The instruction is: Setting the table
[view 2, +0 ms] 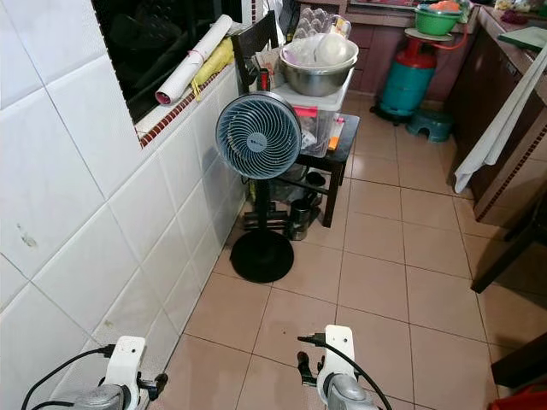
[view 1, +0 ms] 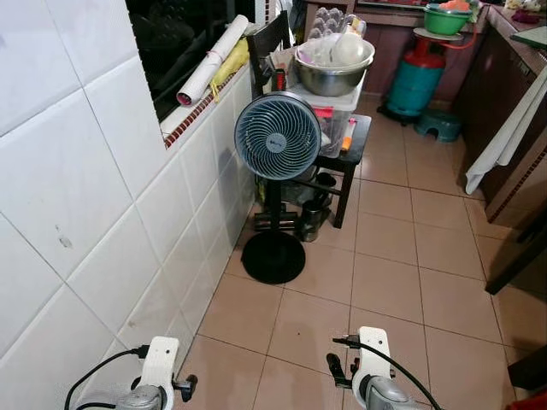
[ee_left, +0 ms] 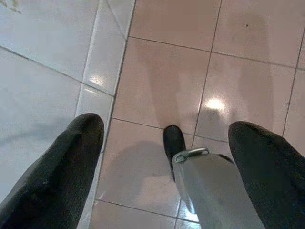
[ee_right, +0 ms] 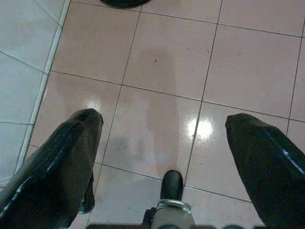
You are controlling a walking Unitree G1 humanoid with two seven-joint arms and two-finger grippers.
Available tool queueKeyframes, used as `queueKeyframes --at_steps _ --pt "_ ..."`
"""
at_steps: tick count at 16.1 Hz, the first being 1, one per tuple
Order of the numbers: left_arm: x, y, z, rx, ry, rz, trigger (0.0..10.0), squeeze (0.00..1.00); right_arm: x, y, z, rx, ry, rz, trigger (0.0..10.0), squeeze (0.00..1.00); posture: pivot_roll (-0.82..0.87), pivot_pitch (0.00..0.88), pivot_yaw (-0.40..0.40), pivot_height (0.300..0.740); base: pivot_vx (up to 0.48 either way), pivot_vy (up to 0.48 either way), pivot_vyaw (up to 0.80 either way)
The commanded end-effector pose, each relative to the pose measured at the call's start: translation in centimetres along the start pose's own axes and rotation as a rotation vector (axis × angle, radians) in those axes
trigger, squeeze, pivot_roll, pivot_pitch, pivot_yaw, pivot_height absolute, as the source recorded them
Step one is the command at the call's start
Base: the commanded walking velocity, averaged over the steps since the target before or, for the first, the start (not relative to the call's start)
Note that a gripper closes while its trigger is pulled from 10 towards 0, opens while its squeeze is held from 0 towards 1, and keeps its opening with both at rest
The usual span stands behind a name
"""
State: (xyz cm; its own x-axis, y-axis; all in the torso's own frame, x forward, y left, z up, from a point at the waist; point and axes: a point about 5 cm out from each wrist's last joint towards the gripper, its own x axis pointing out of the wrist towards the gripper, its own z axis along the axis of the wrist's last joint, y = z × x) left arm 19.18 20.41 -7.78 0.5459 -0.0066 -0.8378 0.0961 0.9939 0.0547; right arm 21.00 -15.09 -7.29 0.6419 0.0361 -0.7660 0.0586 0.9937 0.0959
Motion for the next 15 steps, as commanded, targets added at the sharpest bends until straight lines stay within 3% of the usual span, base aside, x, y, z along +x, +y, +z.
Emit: queueKeyframes --at_steps 1,5,7,8,9,10,13,15 --pt "0.0 0.3 0.2 0.031 0.002 -0.003 10.0 0.00 0.0 -0.2 0.1 0.004 -0.007 -0.012 10.0 0.00 0.02 0.000 0.021 0.740 0.000 0.000 0.00" --pt "0.1 0.0 1.6 0.069 -0.040 -0.021 10.0 0.00 -0.1 -1.3 0.3 0.027 -0.027 -0.057 10.0 0.00 -0.06 0.000 0.066 0.740 0.000 0.000 0.00" --pt "0.5 -1.6 5.3 0.077 -0.146 -0.031 10.0 0.00 -0.2 -2.2 0.8 0.036 -0.056 -0.096 10.0 0.00 -0.09 0.000 0.079 0.740 0.000 0.000 0.00" --pt "0.6 -2.0 6.1 0.071 -0.165 -0.036 10.0 0.00 -0.2 -2.3 1.0 0.045 -0.065 -0.101 10.0 0.00 -0.10 0.000 0.082 0.740 0.000 0.000 0.00" --pt "0.5 -3.4 9.2 0.063 -0.240 -0.053 10.0 0.00 -0.1 -2.7 2.3 0.065 -0.106 -0.116 10.0 0.00 -0.10 0.000 0.082 0.740 0.000 0.000 0.00" --pt "0.4 -3.7 10.3 0.064 -0.264 -0.058 10.0 0.00 0.0 -2.8 3.0 0.074 -0.124 -0.123 10.0 0.00 -0.11 0.000 0.080 0.740 0.000 0.000 0.00" --pt "0.3 -4.3 11.9 0.053 -0.299 -0.064 10.0 0.00 0.2 -2.8 4.7 0.055 -0.163 -0.118 10.0 0.00 -0.11 0.000 0.067 0.740 0.000 0.000 0.00" --pt "0.5 -4.4 10.5 0.045 -0.253 -0.065 10.0 0.00 0.2 -2.5 4.8 0.026 -0.159 -0.102 10.0 0.00 -0.09 0.000 0.045 0.740 0.000 0.000 0.00"
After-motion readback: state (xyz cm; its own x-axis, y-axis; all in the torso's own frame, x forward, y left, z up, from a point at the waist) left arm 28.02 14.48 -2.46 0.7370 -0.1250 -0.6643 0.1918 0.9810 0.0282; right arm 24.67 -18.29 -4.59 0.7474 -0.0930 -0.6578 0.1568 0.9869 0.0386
